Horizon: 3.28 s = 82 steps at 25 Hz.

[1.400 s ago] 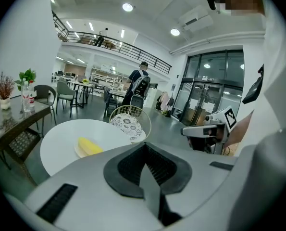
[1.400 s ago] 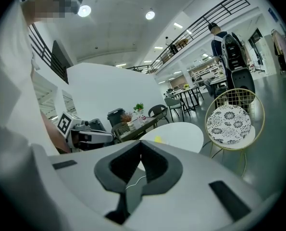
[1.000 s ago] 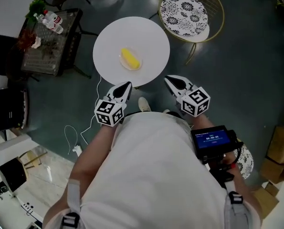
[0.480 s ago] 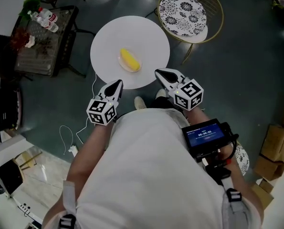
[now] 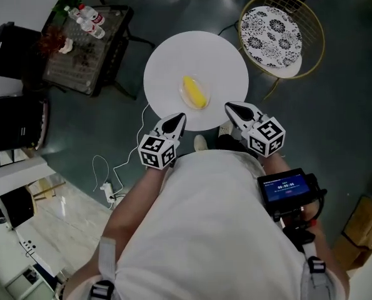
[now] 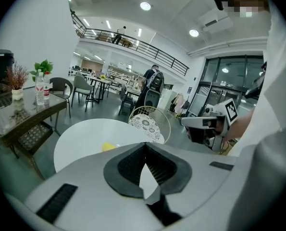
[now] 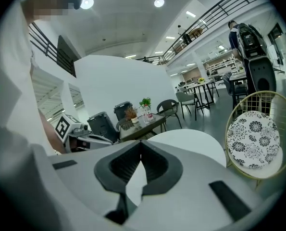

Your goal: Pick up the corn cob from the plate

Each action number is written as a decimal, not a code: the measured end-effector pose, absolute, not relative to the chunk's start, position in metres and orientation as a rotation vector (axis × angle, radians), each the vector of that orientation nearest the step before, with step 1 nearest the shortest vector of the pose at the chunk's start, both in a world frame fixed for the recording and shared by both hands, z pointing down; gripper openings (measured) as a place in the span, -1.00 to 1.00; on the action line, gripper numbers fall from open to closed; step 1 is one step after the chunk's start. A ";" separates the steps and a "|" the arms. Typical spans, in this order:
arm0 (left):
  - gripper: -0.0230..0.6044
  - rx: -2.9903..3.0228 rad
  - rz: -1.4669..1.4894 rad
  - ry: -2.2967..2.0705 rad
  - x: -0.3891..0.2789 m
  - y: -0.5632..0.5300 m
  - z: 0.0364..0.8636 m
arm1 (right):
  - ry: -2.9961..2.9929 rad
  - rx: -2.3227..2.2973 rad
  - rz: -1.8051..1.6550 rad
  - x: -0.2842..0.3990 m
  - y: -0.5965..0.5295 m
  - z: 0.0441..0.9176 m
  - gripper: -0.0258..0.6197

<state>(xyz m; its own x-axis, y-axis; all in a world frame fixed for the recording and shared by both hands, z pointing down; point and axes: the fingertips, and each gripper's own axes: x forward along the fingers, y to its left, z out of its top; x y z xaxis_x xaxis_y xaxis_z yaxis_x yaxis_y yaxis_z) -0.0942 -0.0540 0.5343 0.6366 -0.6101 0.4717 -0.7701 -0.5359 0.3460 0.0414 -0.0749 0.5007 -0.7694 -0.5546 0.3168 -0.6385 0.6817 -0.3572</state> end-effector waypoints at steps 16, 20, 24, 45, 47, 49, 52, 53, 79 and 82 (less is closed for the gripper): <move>-0.90 2.028 0.640 -1.096 -0.082 -0.101 0.607 | -2.698 0.829 0.726 0.052 -0.135 0.535 -0.90; -0.90 1.973 0.675 -1.094 -0.082 -0.106 0.620 | -2.696 0.805 0.761 0.050 -0.139 0.544 -0.90; -0.90 1.953 0.711 -1.068 -0.078 -0.117 0.631 | -2.693 0.798 0.784 0.051 -0.148 0.550 -0.90; -0.12 1.494 0.722 -1.135 -0.079 -0.168 0.696 | -2.652 0.845 0.899 0.075 -0.178 0.571 -0.90; -0.12 1.459 0.722 -1.144 -0.077 -0.171 0.702 | -2.644 0.863 0.913 0.080 -0.180 0.573 -0.90; -0.12 1.426 0.725 -1.150 -0.076 -0.172 0.708 | -2.632 0.880 0.928 0.086 -0.180 0.576 -0.90; -0.12 1.386 0.724 -1.165 -0.075 -0.172 0.716 | -2.615 0.899 0.945 0.093 -0.179 0.580 -0.90; -0.12 1.377 0.726 -1.169 -0.075 -0.172 0.719 | -2.613 0.907 0.949 0.096 -0.179 0.581 -0.90; -0.18 1.525 0.684 -1.272 -0.197 -0.191 0.717 | -2.599 0.902 0.935 0.078 -0.162 0.576 -0.90; -0.18 1.575 0.768 -1.249 -0.198 -0.192 0.728 | -2.594 0.905 0.919 0.080 -0.157 0.576 -0.90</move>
